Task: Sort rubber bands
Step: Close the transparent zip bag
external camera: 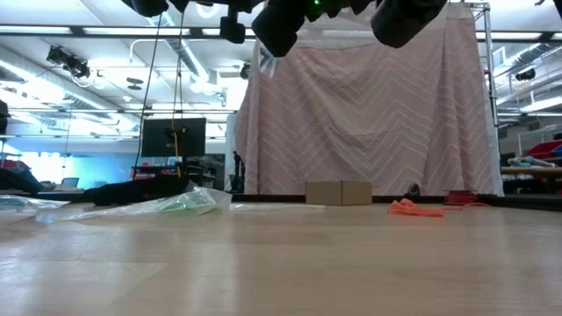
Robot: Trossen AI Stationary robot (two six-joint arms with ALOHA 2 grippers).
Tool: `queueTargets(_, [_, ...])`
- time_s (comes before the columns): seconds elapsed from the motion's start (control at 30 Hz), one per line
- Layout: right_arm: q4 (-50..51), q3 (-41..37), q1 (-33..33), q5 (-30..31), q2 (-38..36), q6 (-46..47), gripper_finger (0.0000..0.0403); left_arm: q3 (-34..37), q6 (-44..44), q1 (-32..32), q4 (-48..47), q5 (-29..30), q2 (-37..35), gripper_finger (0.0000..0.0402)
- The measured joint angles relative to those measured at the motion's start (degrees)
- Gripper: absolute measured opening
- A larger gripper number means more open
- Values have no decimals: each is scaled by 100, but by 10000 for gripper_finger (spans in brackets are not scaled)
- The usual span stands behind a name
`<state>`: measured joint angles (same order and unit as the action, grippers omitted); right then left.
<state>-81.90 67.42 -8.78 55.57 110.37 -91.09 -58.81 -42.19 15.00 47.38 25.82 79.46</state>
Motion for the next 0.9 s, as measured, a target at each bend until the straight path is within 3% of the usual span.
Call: queueTargets(0.9, [-256, -2, 28, -288, 0, -145, 1, 0, -8, 2, 385, -15, -2, 19])
